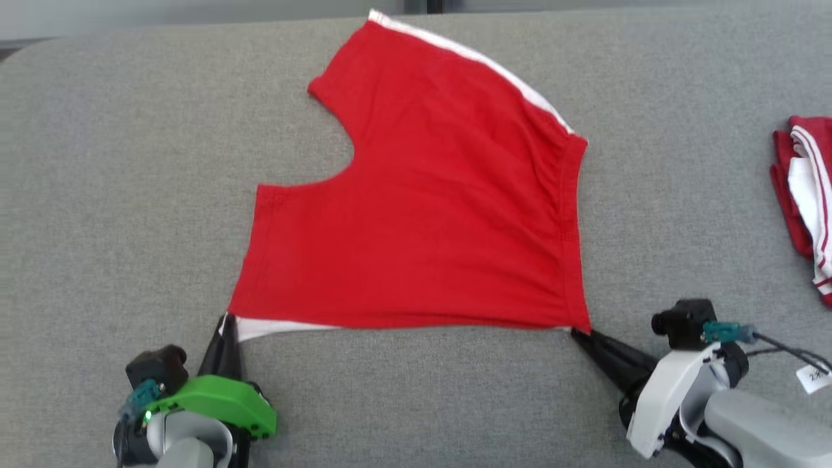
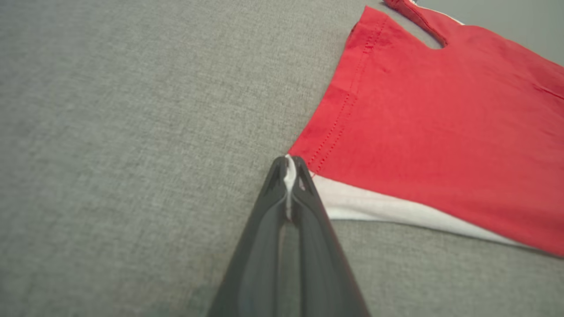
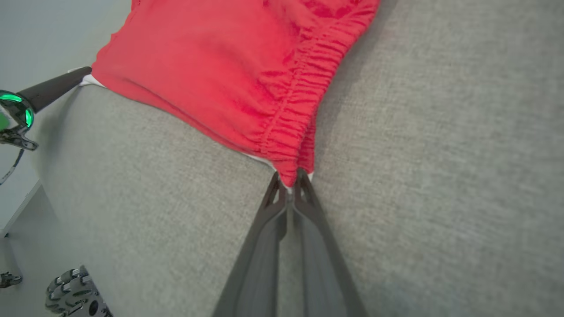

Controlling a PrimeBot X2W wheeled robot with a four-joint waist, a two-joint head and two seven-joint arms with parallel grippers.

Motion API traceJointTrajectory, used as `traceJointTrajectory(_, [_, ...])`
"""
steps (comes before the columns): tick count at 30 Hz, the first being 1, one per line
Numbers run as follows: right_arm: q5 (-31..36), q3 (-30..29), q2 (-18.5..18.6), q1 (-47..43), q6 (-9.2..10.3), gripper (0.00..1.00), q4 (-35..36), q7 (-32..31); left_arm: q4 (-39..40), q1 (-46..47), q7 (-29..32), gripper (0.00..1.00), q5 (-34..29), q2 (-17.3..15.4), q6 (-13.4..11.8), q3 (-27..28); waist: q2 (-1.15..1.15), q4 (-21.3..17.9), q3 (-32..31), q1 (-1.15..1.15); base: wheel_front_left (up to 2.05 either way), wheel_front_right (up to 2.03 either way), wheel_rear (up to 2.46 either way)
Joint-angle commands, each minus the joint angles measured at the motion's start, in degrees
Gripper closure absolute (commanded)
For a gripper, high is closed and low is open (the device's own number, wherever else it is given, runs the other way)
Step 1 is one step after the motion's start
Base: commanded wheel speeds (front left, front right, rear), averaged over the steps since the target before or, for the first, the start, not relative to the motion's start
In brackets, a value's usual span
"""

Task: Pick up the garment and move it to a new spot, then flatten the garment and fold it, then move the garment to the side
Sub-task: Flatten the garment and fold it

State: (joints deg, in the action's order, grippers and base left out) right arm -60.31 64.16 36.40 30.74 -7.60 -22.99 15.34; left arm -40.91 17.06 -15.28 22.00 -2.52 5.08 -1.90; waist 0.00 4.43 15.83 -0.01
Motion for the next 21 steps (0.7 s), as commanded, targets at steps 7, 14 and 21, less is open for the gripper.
traceJointTrajectory(7, [-1.37, 1.37, -2.42, -13.59, 0.21, 1.0, -1.56, -0.51, -1.74, -11.11, 0.28, 1.0, 1.17, -0.68, -1.25, -1.14, 0.0, 0.92, -13.55, 0.01, 0.0, 0.0, 0.0])
traceJointTrajectory(14, [-0.53, 0.61, -4.25, -18.49, 0.19, 1.0, -1.25, -0.29, -0.2, -17.46, 0.24, 1.0, 1.32, -0.67, -1.41, 0.52, 0.0, -0.94, -16.42, 0.01, 0.0, 0.0, 0.0])
traceJointTrajectory(21, [0.64, 1.65, -3.91, -21.78, 0.18, 1.0, -1.27, -0.23, 2.81, -21.64, 0.17, 1.0, 0.18, -0.68, -0.22, 1.8, 0.0, -1.64, -17.92, 0.01, 0.0, 0.0, 0.0])
